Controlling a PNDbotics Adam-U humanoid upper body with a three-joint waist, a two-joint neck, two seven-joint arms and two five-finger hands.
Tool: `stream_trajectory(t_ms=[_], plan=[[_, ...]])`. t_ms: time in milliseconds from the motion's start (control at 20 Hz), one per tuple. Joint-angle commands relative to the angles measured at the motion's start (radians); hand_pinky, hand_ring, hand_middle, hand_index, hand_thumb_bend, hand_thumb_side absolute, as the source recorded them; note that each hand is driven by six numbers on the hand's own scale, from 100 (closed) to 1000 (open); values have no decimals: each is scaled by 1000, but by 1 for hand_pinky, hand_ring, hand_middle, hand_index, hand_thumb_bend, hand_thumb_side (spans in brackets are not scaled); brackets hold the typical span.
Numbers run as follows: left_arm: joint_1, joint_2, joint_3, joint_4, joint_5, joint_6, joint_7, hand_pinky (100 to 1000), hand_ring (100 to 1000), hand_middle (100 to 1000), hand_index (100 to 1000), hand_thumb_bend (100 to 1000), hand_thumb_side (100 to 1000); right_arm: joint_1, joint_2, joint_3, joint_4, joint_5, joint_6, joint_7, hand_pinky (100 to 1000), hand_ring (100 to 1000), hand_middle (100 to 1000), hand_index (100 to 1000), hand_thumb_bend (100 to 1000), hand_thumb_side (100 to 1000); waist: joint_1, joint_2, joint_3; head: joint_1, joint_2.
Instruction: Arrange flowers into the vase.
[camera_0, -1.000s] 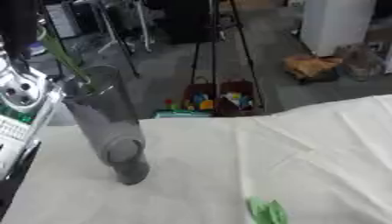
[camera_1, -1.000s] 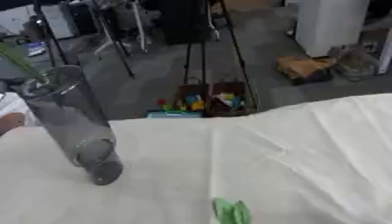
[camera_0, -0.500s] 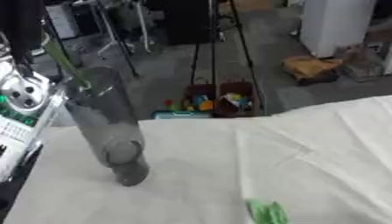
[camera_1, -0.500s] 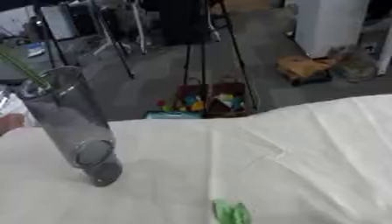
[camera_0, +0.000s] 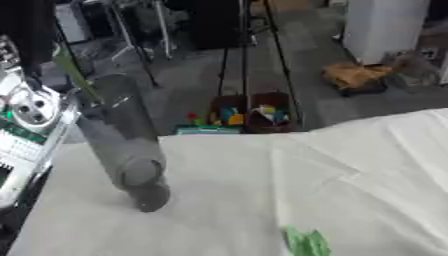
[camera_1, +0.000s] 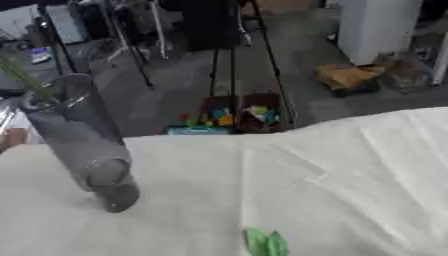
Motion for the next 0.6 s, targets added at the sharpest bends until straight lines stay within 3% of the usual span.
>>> stream_trajectory(t_ms=[50,600], plan=[[-21,18,19,7,2,2,0,100,100,100,100,100,568,2,-7,1,19,5,-2,5,610,840,452,787,100,863,12,-13,5,4,-16],[-23,11,24,49,24,2,0,100,100,100,100,100,583,3,-6,1,18,3,-1,10,610,841,451,788,100,863,15,-9,3,6,-20]])
